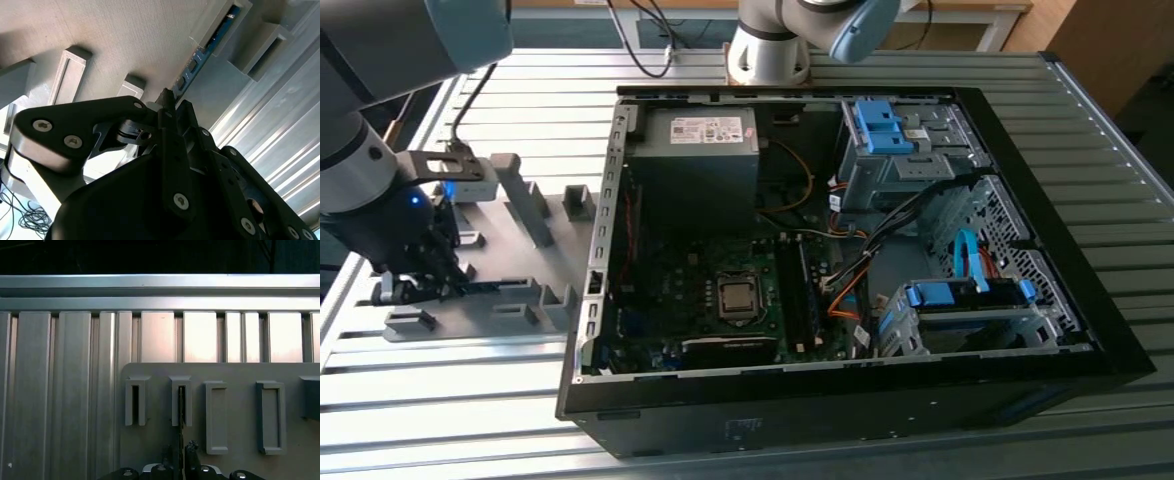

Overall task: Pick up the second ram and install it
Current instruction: 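Pick up the second ram and move it above second insertion slot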

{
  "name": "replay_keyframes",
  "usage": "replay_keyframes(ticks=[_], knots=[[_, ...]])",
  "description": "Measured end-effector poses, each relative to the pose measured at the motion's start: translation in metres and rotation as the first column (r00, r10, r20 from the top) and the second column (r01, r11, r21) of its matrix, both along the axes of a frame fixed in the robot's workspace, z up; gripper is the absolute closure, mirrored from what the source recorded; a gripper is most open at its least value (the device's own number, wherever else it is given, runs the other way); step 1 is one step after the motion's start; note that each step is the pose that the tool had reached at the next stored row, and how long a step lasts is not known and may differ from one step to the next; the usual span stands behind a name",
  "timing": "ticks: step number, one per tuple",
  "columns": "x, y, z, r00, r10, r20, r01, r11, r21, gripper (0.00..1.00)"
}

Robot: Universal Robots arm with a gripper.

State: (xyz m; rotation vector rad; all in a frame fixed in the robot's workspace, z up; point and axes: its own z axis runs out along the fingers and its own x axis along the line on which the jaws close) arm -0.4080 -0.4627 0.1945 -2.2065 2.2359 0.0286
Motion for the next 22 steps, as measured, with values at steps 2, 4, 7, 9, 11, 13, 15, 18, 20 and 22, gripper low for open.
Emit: replay_keyframes(ticks=[2, 4, 7, 9, 11, 13, 15, 18, 20, 22], knots=[[0.0001, 0.0000, -0.0010, 1.0000, 0.000, 0.0000, 0.000, 1.0000, 0.0000, 0.76], [0.0002, 0.0000, -0.0020, 1.0000, 0.000, 0.0000, 0.000, 1.0000, 0.0000, 0.76], [0.0002, 0.0000, -0.0035, 1.0000, 0.000, -0.0001, 0.000, 1.0000, -0.0001, 0.76], [0.0002, 0.0004, -0.0041, 1.0000, 0.000, -0.0002, 0.000, 1.0000, -0.0001, 0.76], [0.0002, 0.0011, -0.0046, 1.0000, 0.000, 0.0000, 0.000, 1.0000, 0.0000, 0.76], [0.0002, 0.0020, -0.0050, 1.0000, 0.000, 0.0001, 0.000, 1.0000, 0.0001, 0.76], [0.0002, 0.0021, -0.0053, 1.0000, 0.000, -0.0002, 0.000, 1.0000, -0.0002, 0.76], [0.0002, 0.0022, -0.0063, 1.0000, 0.000, -0.0001, 0.000, 1.0000, -0.0001, 0.76], [0.0002, 0.0022, -0.0069, 1.0000, 0.000, 0.0001, 0.000, 1.0000, -0.0001, 0.76], [0.0002, 0.0022, -0.0071, 1.0000, 0.000, -0.0001, 0.000, 1.0000, -0.0002, 0.76]])
